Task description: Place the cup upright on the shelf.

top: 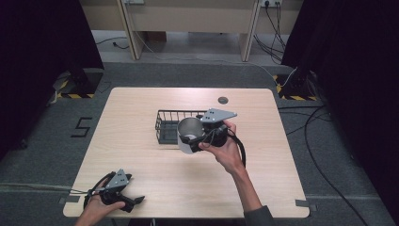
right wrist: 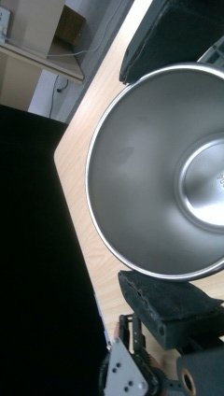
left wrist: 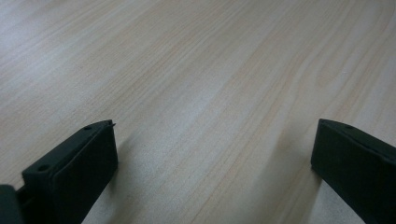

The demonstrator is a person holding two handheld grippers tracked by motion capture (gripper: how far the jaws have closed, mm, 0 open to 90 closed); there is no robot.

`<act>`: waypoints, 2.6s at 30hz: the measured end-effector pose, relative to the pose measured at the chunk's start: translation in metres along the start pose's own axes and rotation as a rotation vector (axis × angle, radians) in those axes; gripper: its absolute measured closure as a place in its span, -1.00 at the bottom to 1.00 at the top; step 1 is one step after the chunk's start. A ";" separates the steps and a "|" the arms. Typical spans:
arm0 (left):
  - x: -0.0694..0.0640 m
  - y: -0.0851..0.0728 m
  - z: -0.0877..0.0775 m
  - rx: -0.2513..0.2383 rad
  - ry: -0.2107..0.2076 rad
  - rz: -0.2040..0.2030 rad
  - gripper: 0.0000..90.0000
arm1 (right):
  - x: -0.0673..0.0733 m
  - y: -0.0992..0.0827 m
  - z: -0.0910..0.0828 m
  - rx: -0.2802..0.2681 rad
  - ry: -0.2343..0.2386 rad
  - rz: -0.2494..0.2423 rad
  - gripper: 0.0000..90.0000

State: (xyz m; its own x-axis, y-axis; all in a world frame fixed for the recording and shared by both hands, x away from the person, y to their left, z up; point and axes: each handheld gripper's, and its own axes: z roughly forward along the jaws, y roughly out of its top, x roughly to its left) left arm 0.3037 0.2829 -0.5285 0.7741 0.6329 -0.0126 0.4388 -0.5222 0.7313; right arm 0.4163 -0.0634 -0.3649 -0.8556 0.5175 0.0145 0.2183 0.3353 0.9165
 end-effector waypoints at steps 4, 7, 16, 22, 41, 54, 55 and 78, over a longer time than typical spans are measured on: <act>0.000 0.000 0.000 0.002 -0.001 0.000 -1.00 | -0.004 0.008 0.000 -0.005 -0.007 0.001 -0.86; 0.000 0.000 0.000 0.002 0.000 0.000 -1.00 | -0.007 0.013 0.001 -0.003 -0.014 -0.004 -0.86; 0.000 0.000 0.000 0.001 0.000 0.000 -1.00 | -0.018 0.028 0.007 0.010 -0.022 -0.002 -0.86; 0.000 0.000 0.000 0.001 0.000 0.000 -1.00 | -0.026 0.037 0.015 0.020 -0.026 -0.006 -0.86; 0.000 0.000 0.000 -0.001 -0.001 0.000 -1.00 | -0.057 0.048 0.051 0.066 -0.047 0.012 -0.86; 0.000 0.000 0.000 -0.001 -0.001 -0.001 -1.00 | -0.070 0.043 0.072 0.084 -0.037 0.017 -0.86; 0.000 0.000 0.000 -0.001 -0.002 0.000 -1.00 | -0.070 0.042 0.074 0.085 -0.037 0.020 -0.86; 0.000 0.000 0.000 -0.002 -0.001 -0.001 -1.00 | -0.076 0.035 0.088 0.098 -0.026 0.026 -0.86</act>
State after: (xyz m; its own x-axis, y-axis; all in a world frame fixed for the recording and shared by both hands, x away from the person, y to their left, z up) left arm 0.3034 0.2827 -0.5286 0.7743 0.6327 -0.0141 0.4388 -0.5207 0.7323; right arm 0.5304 -0.0220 -0.3695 -0.8370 0.5466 0.0262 0.2863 0.3966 0.8722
